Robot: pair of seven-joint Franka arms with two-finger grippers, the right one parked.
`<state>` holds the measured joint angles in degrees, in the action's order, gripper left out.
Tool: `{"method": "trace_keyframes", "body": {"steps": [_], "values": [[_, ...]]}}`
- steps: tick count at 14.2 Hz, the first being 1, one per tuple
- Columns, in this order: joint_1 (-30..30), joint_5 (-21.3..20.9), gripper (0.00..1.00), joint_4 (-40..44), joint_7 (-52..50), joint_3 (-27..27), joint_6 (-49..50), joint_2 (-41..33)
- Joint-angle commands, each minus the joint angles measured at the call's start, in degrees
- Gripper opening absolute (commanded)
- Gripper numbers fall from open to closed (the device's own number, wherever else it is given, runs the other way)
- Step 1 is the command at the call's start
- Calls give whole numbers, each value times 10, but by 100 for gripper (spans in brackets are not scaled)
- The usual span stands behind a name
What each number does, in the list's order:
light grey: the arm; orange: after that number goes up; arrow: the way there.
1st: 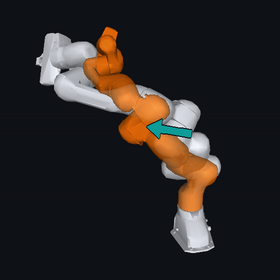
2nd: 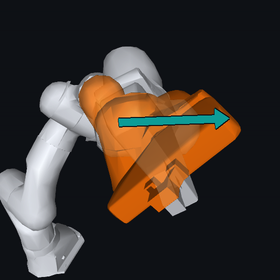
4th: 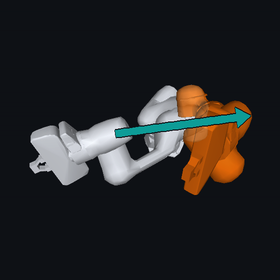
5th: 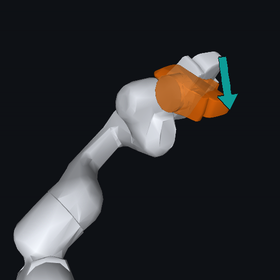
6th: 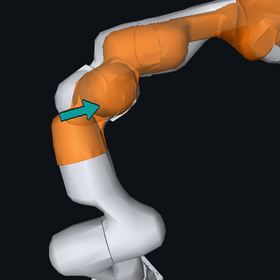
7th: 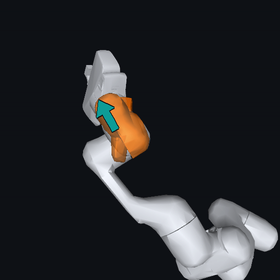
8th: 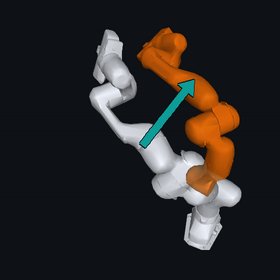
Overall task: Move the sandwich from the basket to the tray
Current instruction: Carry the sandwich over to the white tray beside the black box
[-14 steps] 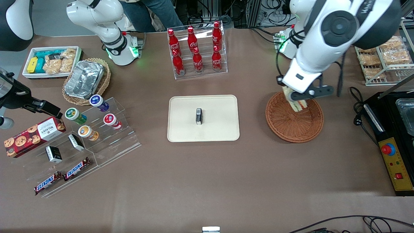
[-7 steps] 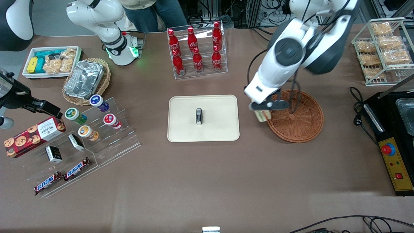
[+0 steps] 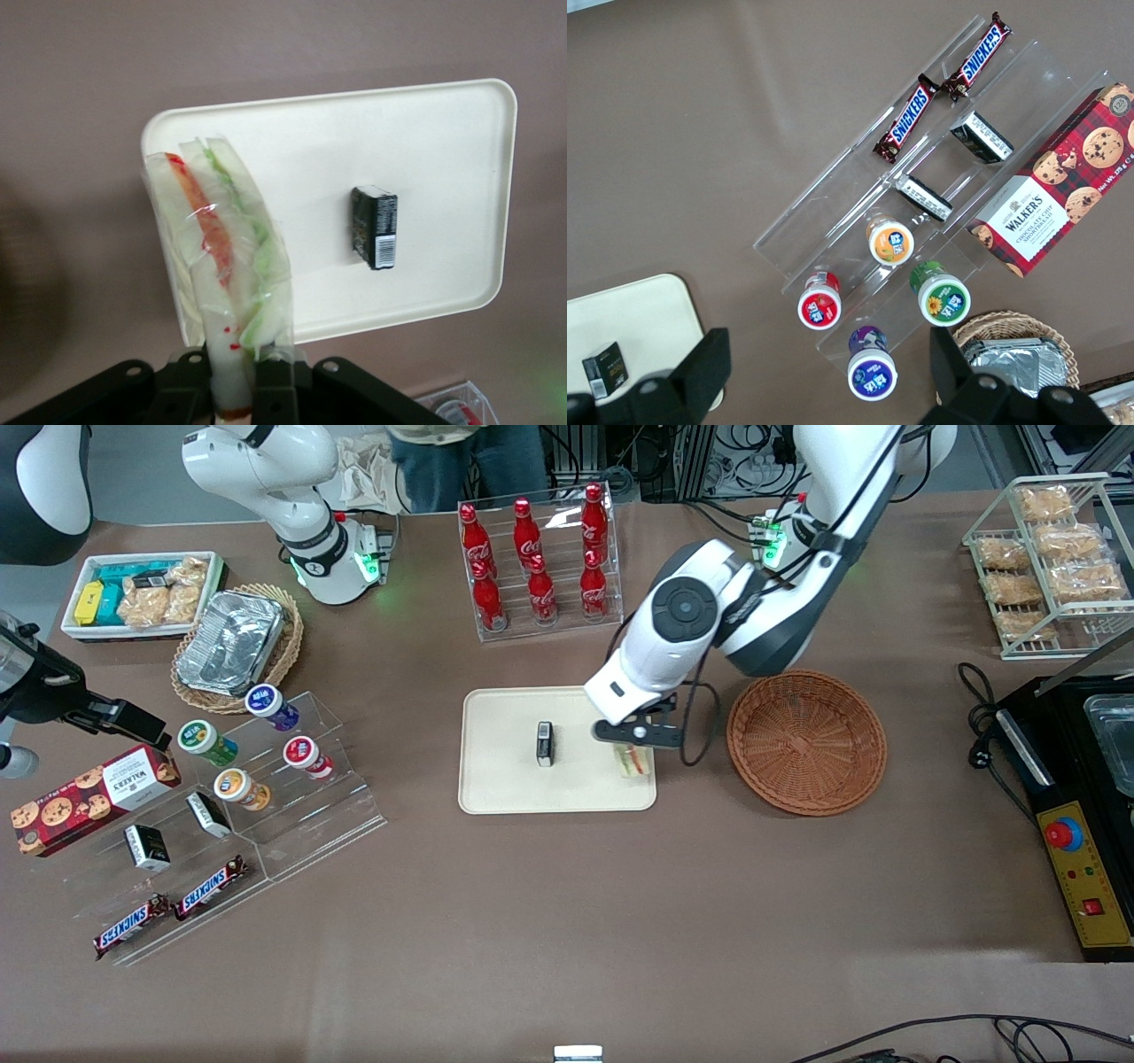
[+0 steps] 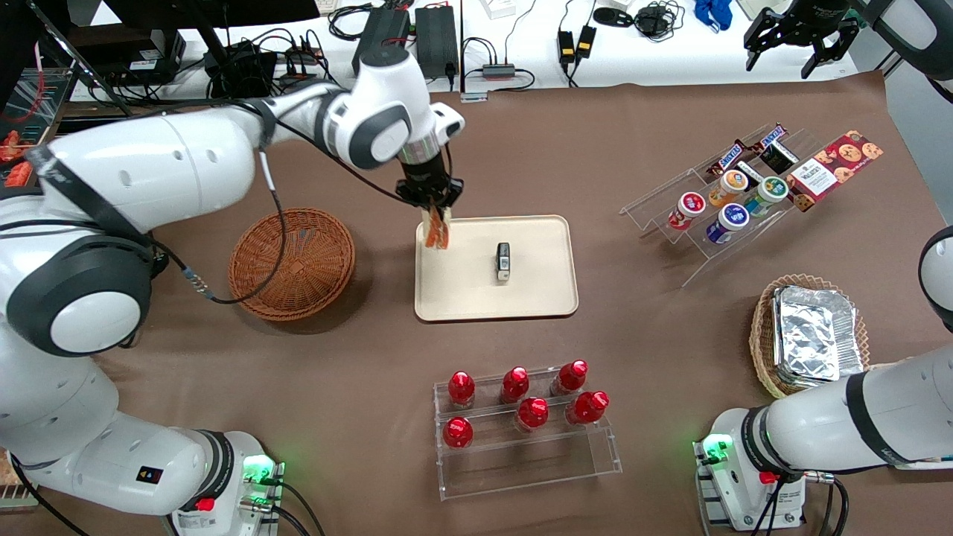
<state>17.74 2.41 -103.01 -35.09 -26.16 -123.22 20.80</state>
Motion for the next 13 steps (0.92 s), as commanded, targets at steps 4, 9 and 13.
{"method": "trace_keyframes", "body": {"steps": [4, 9, 13], "values": [[17, -4, 0, -89, 0, 9, -141, 19], [16, -47, 0, -88, 1, 9, -180, 58], [16, -67, 72, -88, -2, 9, -195, 73]]}}
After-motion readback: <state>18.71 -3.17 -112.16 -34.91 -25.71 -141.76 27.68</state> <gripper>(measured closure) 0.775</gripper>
